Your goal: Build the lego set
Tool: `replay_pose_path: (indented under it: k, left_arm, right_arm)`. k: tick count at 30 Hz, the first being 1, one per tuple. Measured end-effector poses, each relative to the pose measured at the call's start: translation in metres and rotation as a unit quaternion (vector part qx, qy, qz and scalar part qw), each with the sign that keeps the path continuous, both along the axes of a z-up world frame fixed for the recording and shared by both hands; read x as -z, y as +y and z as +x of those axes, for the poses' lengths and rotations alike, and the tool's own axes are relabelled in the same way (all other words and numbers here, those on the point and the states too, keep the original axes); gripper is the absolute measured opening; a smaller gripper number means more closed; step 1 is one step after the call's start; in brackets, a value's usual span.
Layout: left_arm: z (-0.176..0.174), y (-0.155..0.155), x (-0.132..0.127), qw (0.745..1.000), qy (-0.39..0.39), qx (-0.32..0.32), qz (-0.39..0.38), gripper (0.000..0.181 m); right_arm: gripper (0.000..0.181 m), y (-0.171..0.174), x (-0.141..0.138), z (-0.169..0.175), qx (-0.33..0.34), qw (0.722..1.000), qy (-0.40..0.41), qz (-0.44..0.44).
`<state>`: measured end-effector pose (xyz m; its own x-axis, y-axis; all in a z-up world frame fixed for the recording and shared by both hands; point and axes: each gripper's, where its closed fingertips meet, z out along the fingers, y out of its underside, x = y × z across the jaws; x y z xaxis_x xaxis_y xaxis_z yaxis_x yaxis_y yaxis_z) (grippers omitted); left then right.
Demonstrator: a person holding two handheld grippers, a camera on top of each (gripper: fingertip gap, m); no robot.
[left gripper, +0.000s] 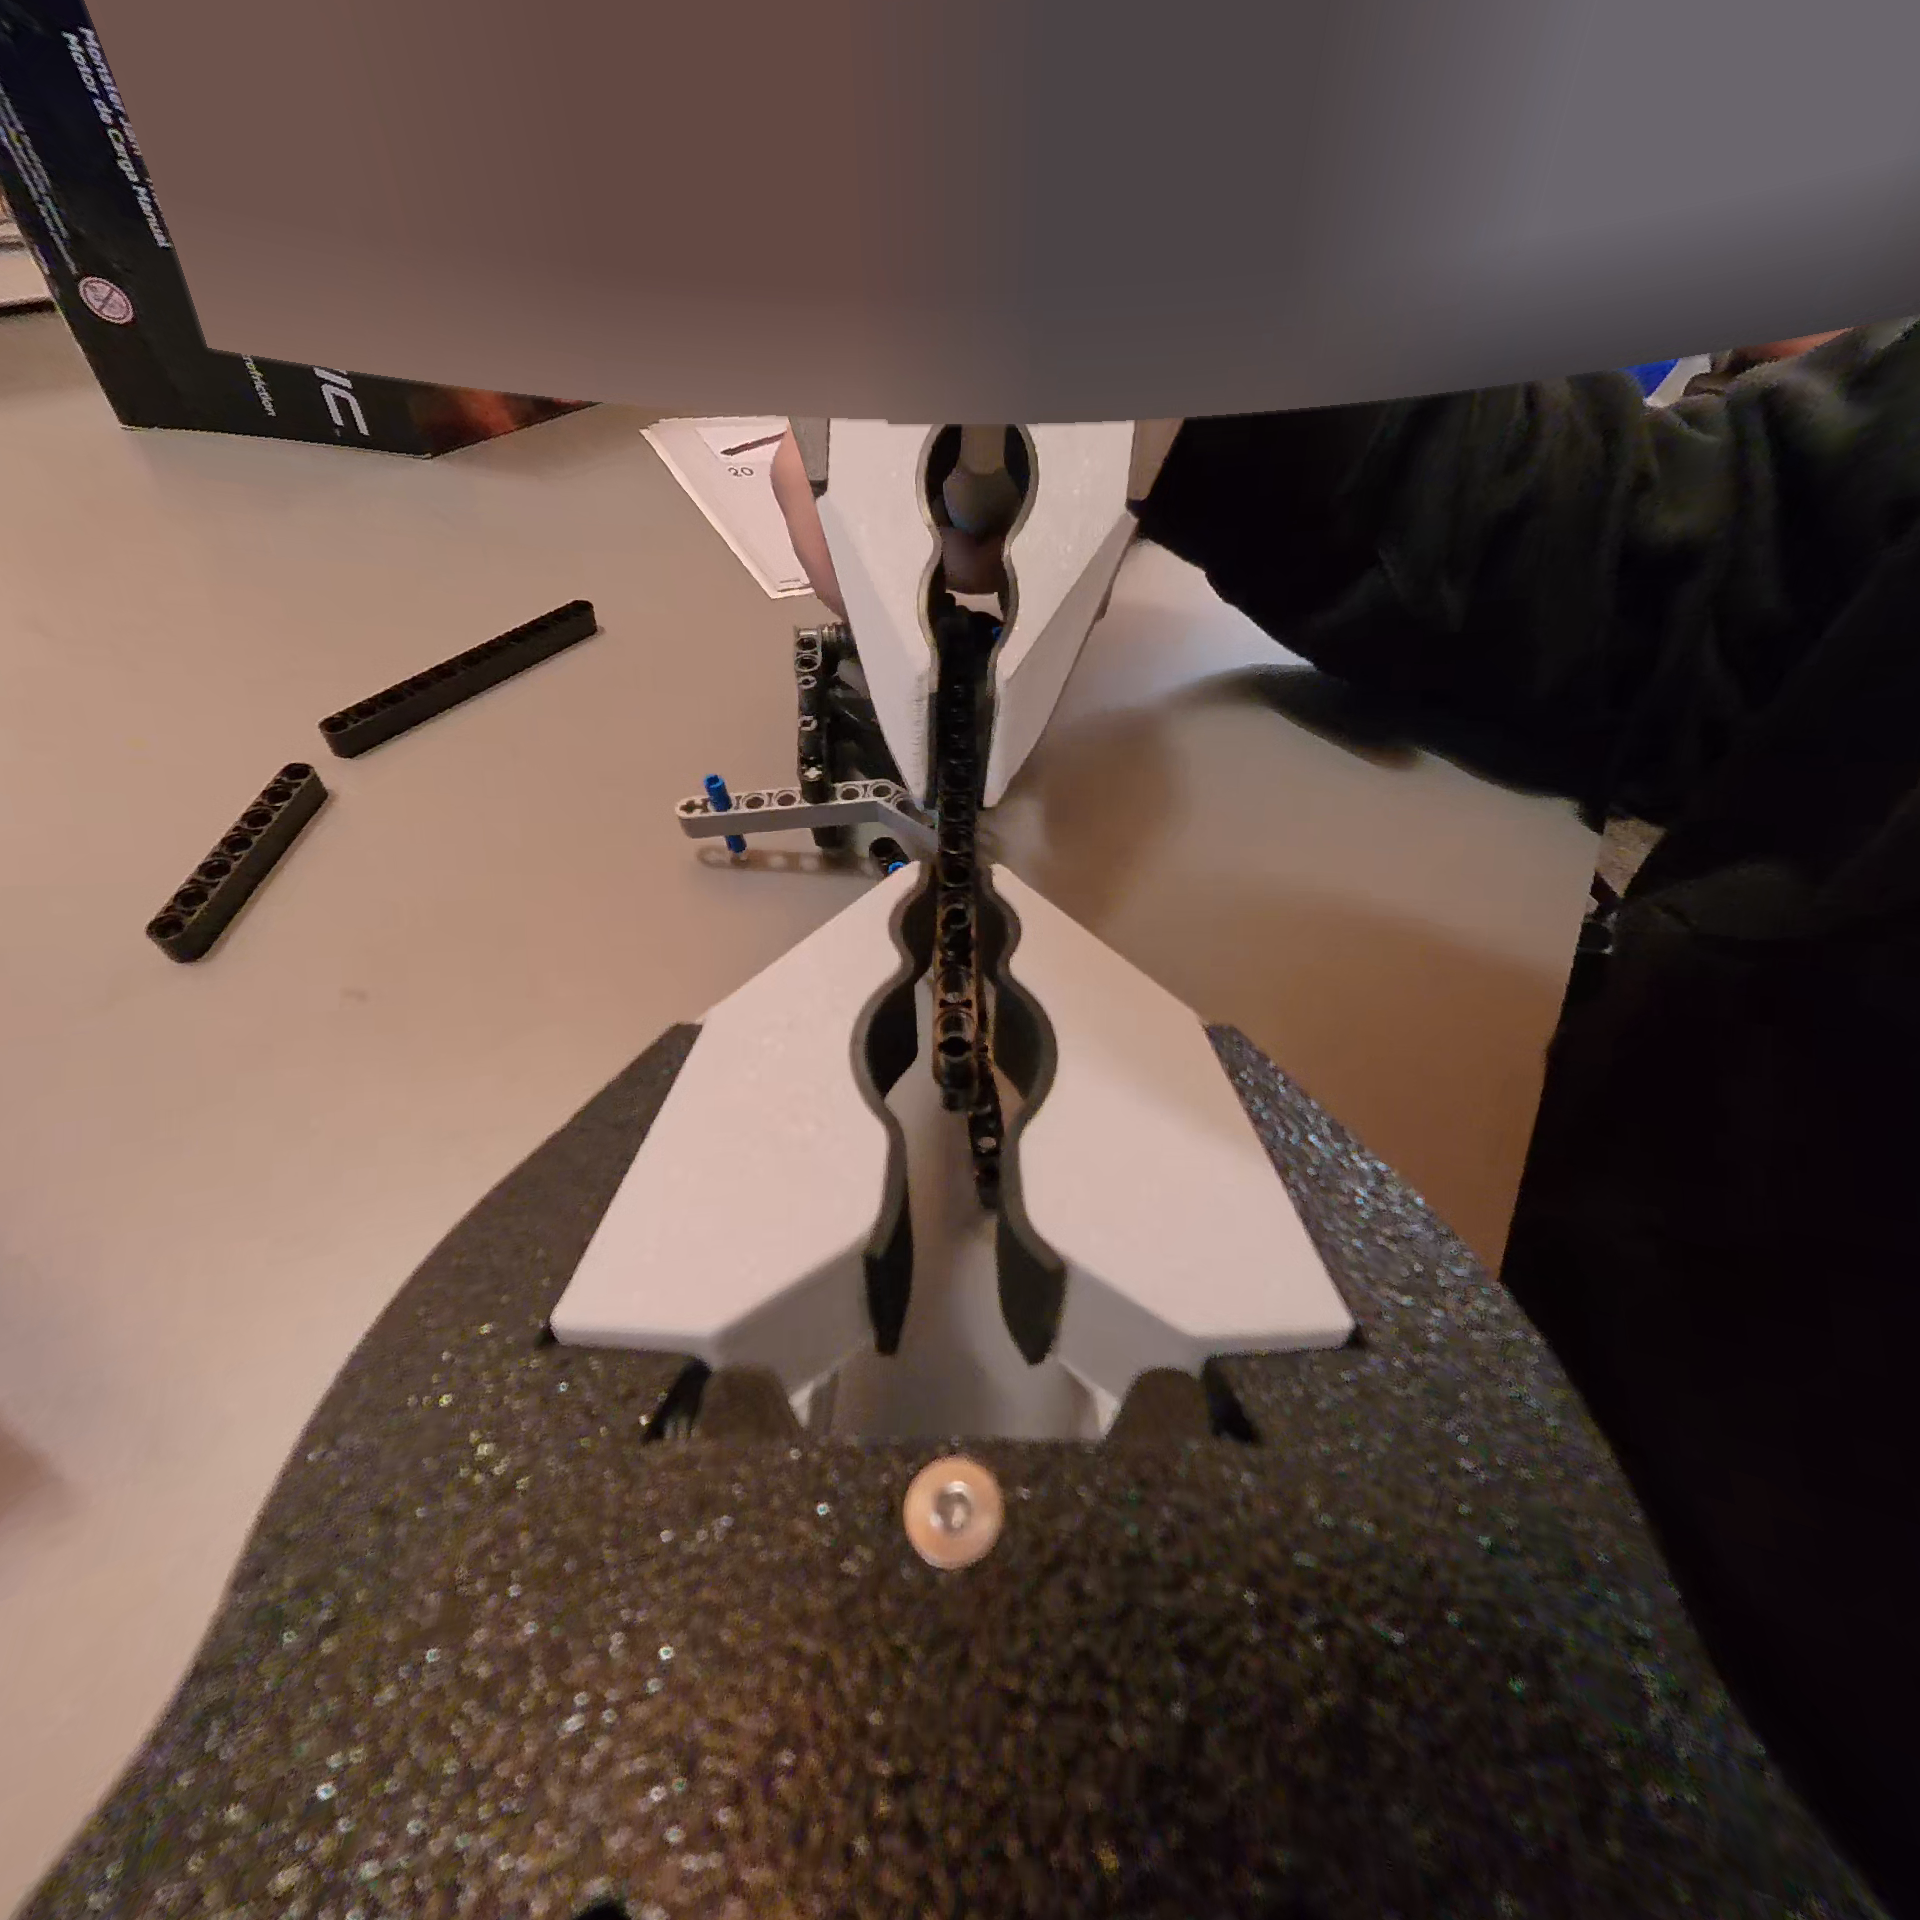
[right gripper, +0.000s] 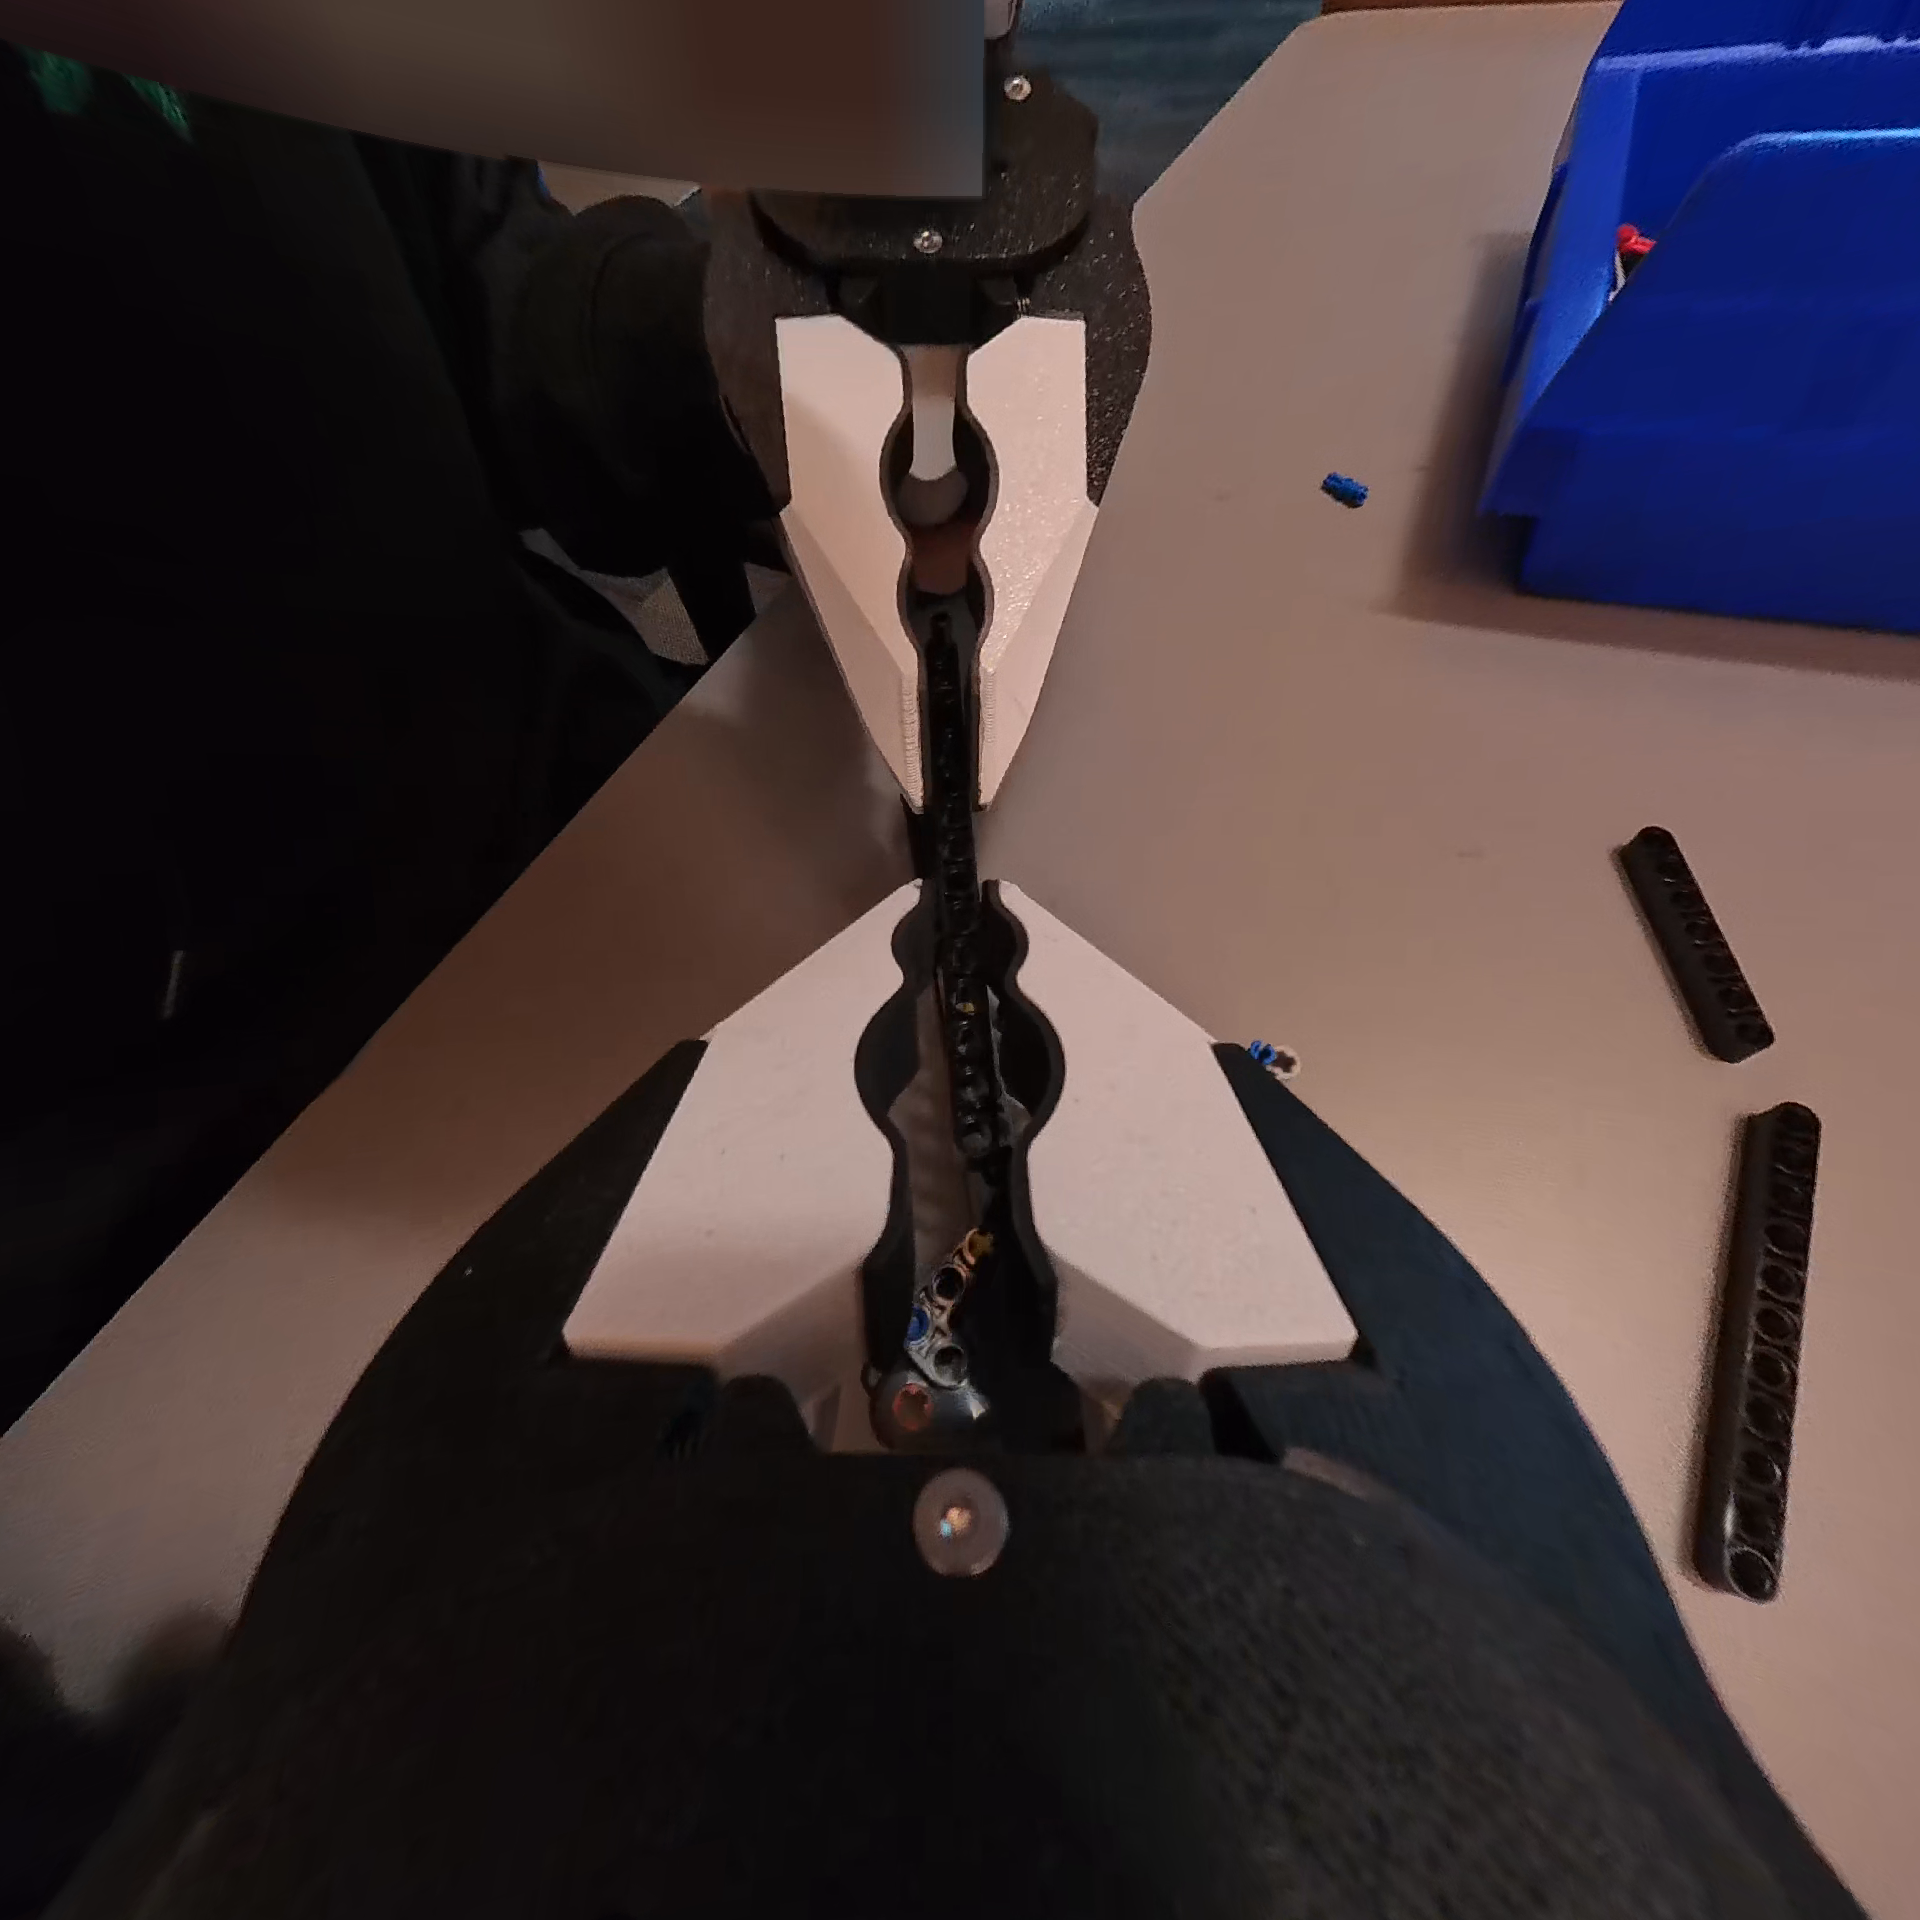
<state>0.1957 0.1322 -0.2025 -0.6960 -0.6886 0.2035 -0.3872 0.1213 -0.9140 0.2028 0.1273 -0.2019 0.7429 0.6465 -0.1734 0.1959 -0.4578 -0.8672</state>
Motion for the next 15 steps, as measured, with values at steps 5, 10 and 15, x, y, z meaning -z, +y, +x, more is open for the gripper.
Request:
replay_pose_path:
  k: [5,10,15]
  left_arm:
    - [-0.0013,-0.0003,0.0003,1.000,-0.012,0.004,0.013,0.005]
    - [-0.0038,-0.0031,0.0008,0.999,-0.030,0.016,0.035,0.005]
    - [-0.0034,-0.0027,0.0009,0.999,-0.023,0.017,0.029,0.005]
  right_arm:
    - [0.005,-0.0004,-0.0002,-0.0012,0.008,1.000,-0.006,0.021]
    - [0.006,-0.0042,-0.0012,-0.0032,0.001,0.998,-0.022,0.052]
    - [0.007,-0.0046,-0.0069,0.0002,0.011,0.998,-0.014,0.068]
